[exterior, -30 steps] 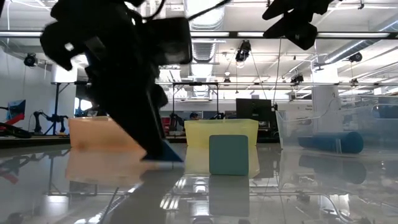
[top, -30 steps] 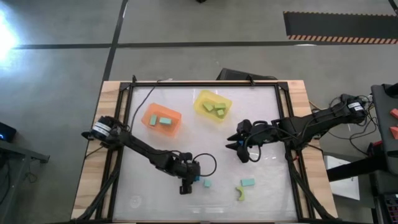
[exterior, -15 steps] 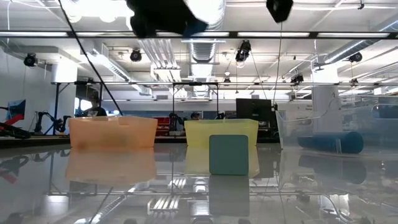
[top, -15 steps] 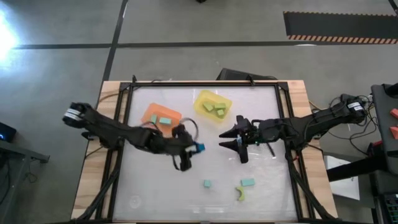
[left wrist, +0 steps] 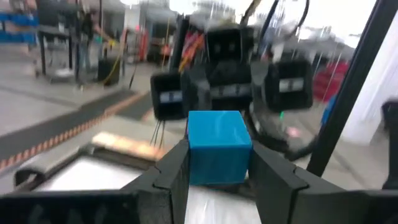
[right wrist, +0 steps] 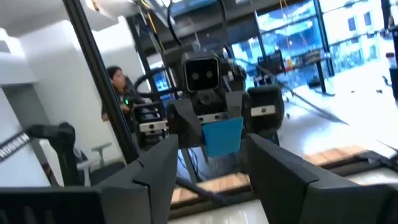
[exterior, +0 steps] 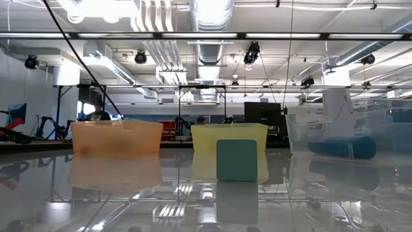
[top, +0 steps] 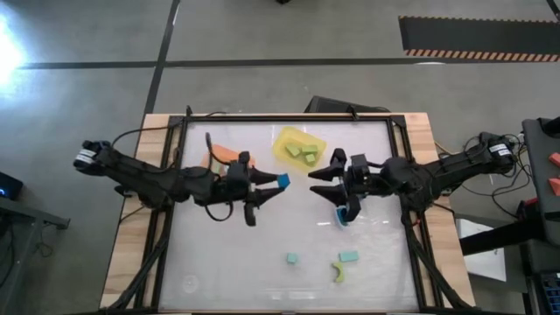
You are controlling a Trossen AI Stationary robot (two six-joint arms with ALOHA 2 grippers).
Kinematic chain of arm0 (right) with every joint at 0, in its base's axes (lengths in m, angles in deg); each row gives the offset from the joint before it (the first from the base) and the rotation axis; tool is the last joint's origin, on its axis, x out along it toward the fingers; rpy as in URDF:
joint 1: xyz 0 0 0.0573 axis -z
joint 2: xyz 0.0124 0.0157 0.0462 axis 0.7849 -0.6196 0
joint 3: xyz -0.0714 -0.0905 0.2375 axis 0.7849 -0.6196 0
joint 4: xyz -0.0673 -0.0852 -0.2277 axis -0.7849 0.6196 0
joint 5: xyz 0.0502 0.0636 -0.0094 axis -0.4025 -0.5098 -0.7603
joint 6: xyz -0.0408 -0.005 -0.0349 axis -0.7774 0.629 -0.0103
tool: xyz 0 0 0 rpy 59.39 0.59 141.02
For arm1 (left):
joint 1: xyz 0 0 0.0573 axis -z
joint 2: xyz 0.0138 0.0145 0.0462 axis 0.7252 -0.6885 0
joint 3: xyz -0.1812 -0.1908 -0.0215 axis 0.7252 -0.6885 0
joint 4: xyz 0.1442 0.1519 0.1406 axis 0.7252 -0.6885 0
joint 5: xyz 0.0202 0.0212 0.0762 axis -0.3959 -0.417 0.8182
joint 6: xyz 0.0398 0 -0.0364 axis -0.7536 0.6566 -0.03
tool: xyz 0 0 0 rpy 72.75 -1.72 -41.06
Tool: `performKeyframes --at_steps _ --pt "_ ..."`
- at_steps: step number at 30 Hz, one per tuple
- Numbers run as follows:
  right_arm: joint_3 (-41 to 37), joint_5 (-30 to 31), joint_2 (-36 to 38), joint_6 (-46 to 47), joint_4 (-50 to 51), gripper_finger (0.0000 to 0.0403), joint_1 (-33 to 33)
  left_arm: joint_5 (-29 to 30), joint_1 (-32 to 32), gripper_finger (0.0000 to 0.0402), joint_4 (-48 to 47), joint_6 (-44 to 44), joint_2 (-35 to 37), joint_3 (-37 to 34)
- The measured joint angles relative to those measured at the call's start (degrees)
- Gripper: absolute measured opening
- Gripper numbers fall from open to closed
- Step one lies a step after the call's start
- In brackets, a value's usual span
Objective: Sort & place blocks by color
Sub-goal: Put the blue block into the transparent bin
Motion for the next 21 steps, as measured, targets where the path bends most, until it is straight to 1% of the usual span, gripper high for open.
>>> performKeyframes --at_steps 5,9,16,21 --pt "2.8 0.0 -1.0 -3.3 -0.2 0.0212 0.0 0.0 -0.1 0.0117 8.2 -1.1 -1.8 0.0" --pt "5.9 -0.1 -3.2 -6.5 -0.2 0.0225 0.0 -0.1 -0.1 0.0117 12.8 -1.1 -3.2 0.0" --pt "11.9 1.1 -8.1 -9.4 -0.2 0.0226 0.7 -1.7 -0.1 0.0117 18.7 -0.8 -5.2 0.1" --pt "15.5 1.1 -10.9 -9.1 0.3 0.0226 1.4 -3.1 -0.1 0.0117 19.1 -0.7 -5.3 0.1"
